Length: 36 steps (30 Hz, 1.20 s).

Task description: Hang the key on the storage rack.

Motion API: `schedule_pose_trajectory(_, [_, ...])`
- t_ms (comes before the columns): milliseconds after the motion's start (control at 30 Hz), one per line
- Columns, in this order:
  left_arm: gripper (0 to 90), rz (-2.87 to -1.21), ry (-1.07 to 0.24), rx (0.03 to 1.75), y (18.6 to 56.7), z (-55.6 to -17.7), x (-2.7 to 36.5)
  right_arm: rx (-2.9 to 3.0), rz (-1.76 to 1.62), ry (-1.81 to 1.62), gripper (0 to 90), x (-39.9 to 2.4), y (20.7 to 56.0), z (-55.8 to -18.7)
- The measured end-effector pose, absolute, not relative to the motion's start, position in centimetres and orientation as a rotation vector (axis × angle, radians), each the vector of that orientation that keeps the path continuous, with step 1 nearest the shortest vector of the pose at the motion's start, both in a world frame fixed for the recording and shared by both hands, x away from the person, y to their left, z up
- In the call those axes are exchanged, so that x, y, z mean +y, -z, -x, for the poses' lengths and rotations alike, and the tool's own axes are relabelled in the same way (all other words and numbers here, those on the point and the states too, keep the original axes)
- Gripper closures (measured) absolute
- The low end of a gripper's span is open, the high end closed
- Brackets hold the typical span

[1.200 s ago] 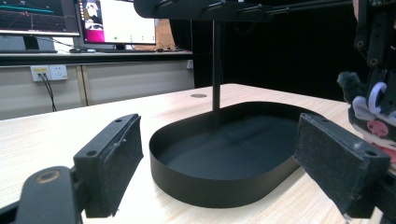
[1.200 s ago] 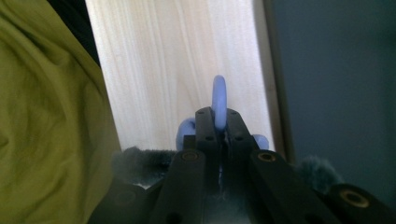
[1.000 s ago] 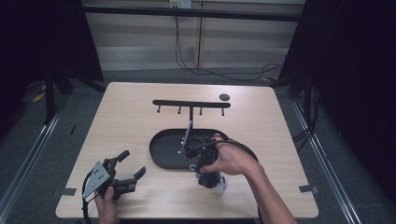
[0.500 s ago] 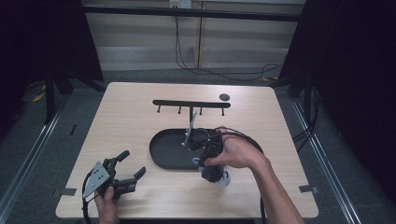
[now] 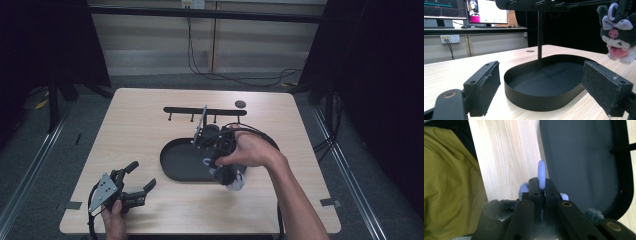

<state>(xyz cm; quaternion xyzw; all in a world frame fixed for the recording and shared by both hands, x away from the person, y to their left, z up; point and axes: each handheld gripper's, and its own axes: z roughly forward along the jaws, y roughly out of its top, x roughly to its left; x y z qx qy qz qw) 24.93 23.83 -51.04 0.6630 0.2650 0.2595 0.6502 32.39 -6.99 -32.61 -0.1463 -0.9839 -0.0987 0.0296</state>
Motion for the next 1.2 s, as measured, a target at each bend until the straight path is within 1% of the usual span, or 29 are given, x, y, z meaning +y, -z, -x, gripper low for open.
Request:
schedule_pose_trajectory(833, [15.2,-1.506,-0.589,0.602,51.0,-24.9,23.8,-3.002,0.500,0.338,87.2,-6.8,30.7,-37.3])
schedule_pose_trajectory(1200, [15.2,-1.508,-0.585,0.605,51.0,-24.9,23.8,-3.000,0.554,0.216,87.2,-7.8,30.2,-40.1])
